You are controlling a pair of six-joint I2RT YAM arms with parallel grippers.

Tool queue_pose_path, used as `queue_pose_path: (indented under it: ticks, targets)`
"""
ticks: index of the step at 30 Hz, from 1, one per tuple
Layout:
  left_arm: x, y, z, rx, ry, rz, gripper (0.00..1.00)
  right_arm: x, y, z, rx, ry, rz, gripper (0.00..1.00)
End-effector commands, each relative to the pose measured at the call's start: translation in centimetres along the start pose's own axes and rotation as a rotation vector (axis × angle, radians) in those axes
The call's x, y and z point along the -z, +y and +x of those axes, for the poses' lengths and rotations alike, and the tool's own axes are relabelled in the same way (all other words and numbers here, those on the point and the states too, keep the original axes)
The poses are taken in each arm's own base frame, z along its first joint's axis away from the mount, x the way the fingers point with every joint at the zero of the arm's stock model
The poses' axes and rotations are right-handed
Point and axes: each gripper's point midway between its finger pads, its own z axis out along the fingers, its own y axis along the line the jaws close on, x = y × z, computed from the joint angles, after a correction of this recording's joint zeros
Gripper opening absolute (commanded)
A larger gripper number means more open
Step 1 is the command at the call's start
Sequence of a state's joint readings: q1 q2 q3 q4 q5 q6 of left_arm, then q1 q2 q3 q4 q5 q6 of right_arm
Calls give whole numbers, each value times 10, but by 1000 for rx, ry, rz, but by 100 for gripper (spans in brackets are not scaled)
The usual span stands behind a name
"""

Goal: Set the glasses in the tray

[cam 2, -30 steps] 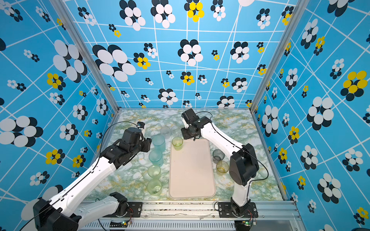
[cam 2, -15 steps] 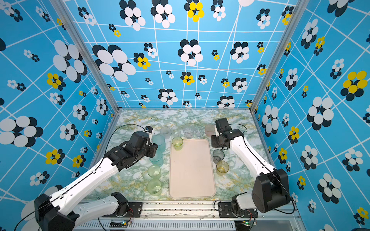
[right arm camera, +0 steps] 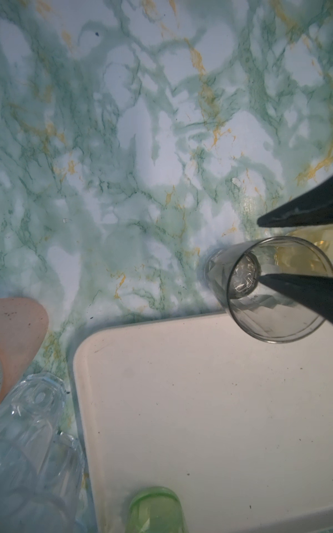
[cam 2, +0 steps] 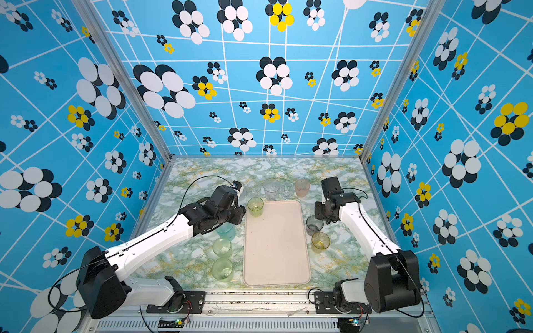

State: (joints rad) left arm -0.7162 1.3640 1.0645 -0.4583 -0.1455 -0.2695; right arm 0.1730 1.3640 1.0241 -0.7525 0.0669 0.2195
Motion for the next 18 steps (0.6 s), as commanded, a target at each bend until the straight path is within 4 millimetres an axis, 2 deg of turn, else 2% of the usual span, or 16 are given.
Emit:
queue_pose_path:
  ticks: [1,18]
  targets:
    - [-1,-14,-16,-11,-33,46,55,-2,-7,11,-18,38,24,28]
    - [-12,-21,-19,-37,-24,62,55,-10,-7,31,-23,119,18,24]
